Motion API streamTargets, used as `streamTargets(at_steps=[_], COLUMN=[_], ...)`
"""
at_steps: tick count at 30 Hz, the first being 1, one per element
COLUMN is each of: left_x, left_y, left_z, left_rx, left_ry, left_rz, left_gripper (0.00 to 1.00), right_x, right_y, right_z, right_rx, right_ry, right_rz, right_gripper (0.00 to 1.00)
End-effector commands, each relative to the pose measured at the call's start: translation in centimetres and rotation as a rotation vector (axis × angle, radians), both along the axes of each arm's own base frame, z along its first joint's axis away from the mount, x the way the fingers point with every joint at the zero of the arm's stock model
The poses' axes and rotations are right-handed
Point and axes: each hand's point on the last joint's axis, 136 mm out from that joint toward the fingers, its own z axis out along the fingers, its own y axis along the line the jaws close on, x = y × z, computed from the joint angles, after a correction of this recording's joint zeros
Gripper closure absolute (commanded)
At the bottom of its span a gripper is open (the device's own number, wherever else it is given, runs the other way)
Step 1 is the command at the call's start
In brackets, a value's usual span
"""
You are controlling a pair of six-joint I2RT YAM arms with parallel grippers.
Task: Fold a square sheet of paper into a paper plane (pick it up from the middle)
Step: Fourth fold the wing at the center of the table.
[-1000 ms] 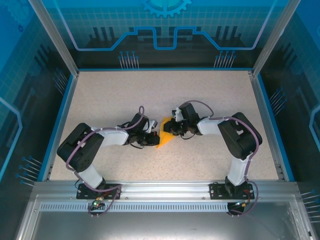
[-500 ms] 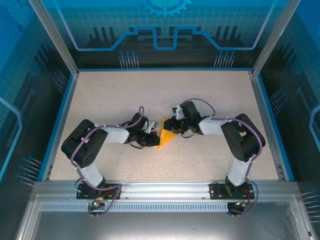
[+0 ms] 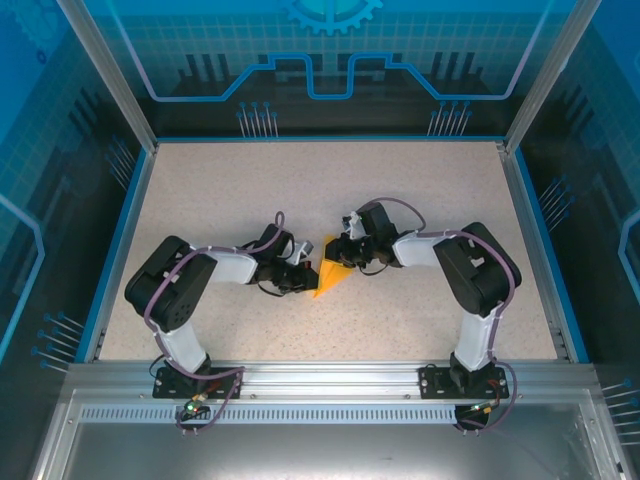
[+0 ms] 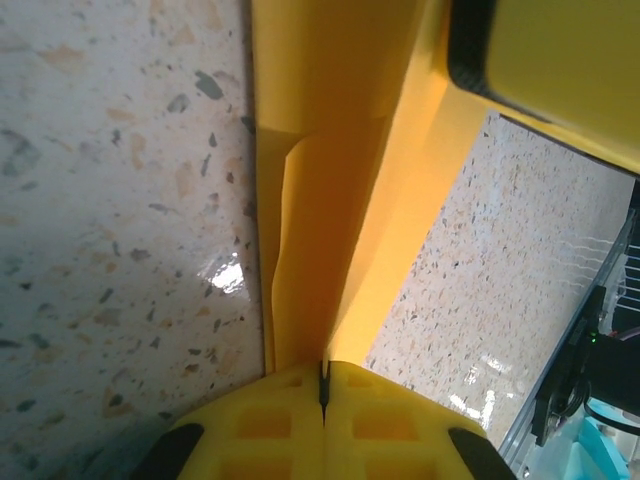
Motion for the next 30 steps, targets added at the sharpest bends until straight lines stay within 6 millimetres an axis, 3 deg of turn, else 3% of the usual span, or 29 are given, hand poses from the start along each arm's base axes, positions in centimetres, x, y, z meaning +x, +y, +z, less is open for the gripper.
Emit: streamTargets(at_steps=[1,16,30], left_x=[-0.5,-0.6,-0.7], left_y=[0.4,0.8,1.0], left_z=[-0.6,-1.5,-2.3], left_rx=[-0.009,-0.033,-0.012], left_ry=[0.062,0.147,0.197], left_rz=[0.015,0.041,0.029], left_gripper=[1.00,1.00,1.00], right_x=[0.6,1.3,0.9], right_y=[0.3,-0.1,-1.4], right_z=[-0.2,-1.1,-3.8], right_rx=[0.005,0.018,-0.078], right_ry=[0.001,0.013,0.081], right_rz=[-0.005,-0.003,-0.035], right_gripper=[0.81,0.81,0.82])
